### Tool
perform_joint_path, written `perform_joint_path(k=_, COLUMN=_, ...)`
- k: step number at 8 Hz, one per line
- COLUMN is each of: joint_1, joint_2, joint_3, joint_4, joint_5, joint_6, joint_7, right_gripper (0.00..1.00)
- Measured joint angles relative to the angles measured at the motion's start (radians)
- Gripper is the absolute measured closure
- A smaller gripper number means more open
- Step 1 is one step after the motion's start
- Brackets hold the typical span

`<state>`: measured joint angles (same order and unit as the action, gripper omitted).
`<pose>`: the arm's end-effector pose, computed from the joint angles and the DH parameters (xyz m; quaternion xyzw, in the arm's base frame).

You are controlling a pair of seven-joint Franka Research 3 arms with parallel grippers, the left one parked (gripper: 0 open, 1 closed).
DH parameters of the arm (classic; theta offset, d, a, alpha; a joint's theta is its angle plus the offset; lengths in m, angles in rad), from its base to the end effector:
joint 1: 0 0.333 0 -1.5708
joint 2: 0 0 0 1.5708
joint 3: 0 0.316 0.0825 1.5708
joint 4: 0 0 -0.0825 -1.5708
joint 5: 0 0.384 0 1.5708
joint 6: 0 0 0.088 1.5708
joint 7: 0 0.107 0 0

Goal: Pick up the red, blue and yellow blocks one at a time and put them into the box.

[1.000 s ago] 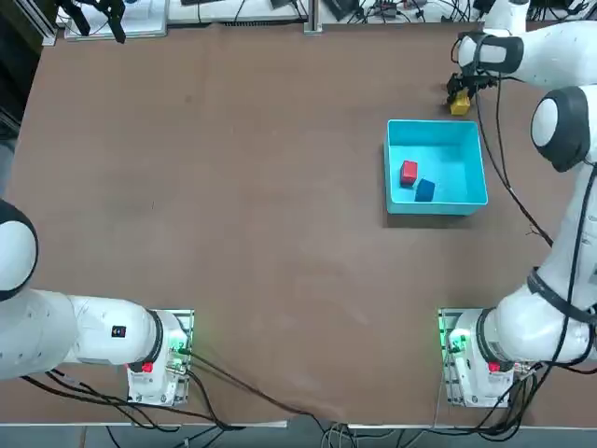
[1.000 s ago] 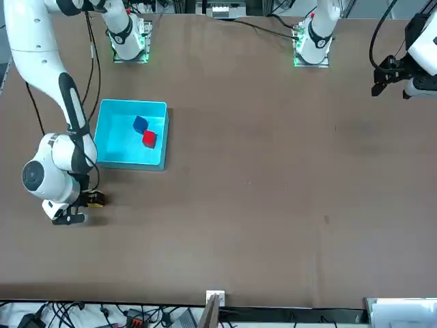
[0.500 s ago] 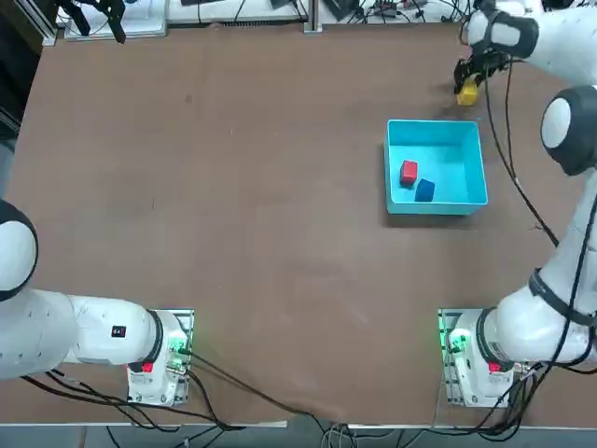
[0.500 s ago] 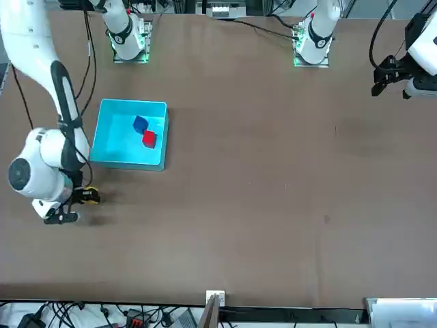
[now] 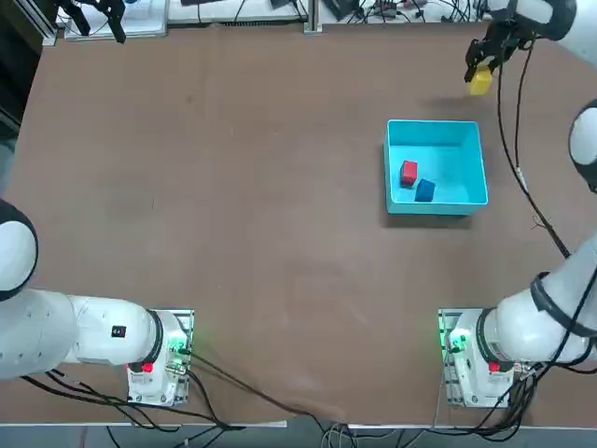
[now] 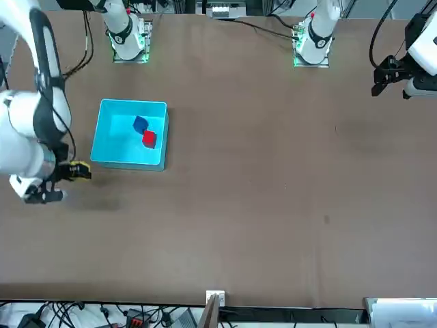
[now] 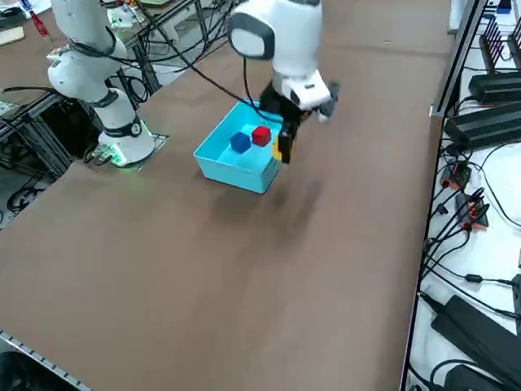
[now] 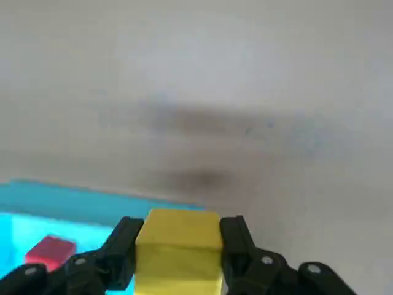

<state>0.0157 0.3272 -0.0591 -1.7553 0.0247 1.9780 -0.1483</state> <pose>0.6308 -0.0231 0.3743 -0.9975 -0.0480 0.0515 0.0065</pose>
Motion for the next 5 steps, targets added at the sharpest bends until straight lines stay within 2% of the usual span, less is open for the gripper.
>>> perform_joint_path(k=3, joint_1=0.106, joint_2=-0.171, joint_3=0.006, joint_4=-0.251, joint_5=0.002, joint_6=0.037, joint_7=0.122, right_gripper=0.30)
perform_joint_path(k=5, joint_1=0.136, joint_2=-0.255, joint_3=0.007, joint_4=-0.446, joint_5=0.001, joint_6=0.171, joint_7=0.139, right_gripper=0.30)
